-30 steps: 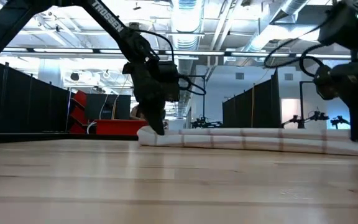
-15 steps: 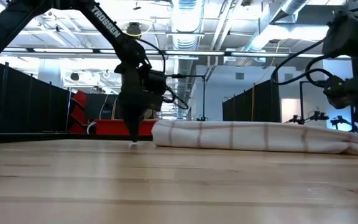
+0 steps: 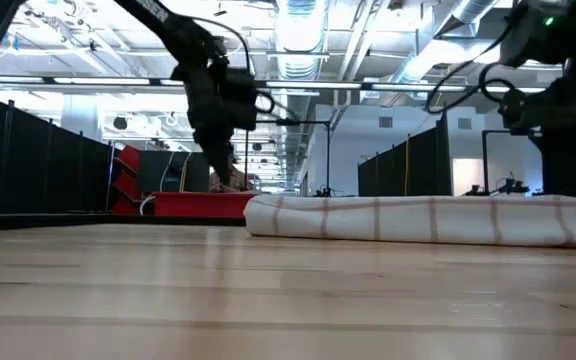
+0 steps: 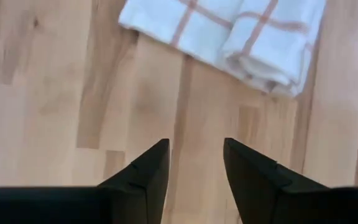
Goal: Roll towel
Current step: Roll the white checkered towel
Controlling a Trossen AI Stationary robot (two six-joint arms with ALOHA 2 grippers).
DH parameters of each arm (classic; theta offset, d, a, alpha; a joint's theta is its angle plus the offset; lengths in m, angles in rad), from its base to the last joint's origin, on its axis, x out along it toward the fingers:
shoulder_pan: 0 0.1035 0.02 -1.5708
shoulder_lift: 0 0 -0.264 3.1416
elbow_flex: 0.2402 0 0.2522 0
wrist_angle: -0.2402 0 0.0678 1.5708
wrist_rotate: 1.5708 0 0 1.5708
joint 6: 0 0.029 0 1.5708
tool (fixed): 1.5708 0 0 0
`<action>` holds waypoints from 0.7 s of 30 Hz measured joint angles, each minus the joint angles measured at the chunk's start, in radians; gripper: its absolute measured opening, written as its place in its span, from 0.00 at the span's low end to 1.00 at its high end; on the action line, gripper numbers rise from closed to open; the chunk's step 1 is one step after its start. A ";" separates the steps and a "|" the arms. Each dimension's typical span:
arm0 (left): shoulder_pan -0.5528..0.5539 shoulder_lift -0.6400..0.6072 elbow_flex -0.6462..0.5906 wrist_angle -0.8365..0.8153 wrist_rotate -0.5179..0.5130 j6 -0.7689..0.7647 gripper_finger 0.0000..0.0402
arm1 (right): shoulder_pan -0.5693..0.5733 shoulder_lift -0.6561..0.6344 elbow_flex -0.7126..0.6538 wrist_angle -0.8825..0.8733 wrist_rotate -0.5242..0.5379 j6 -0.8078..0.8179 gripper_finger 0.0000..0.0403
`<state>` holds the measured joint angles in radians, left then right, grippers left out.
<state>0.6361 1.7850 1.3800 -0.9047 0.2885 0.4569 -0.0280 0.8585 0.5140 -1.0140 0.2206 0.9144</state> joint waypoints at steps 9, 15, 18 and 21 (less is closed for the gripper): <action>-0.137 -0.056 0.000 0.016 0.003 -0.034 0.34 | -0.014 -0.009 0.084 0.074 -0.082 -0.012 0.52; -0.313 -0.065 0.001 0.019 -0.048 0.034 0.34 | 0.168 0.001 0.106 0.336 -0.089 -0.237 0.52; -0.401 -0.071 0.000 0.004 -0.112 0.050 0.34 | 0.246 0.027 0.106 0.409 -0.089 -0.202 0.52; -0.474 -0.074 0.000 0.070 -0.119 0.038 0.34 | 0.309 0.059 0.106 0.399 -0.089 -0.127 0.52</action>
<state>0.1624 1.7107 1.3804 -0.8344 0.1700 0.4947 0.2814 0.9180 0.6197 -0.6147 0.1317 0.7875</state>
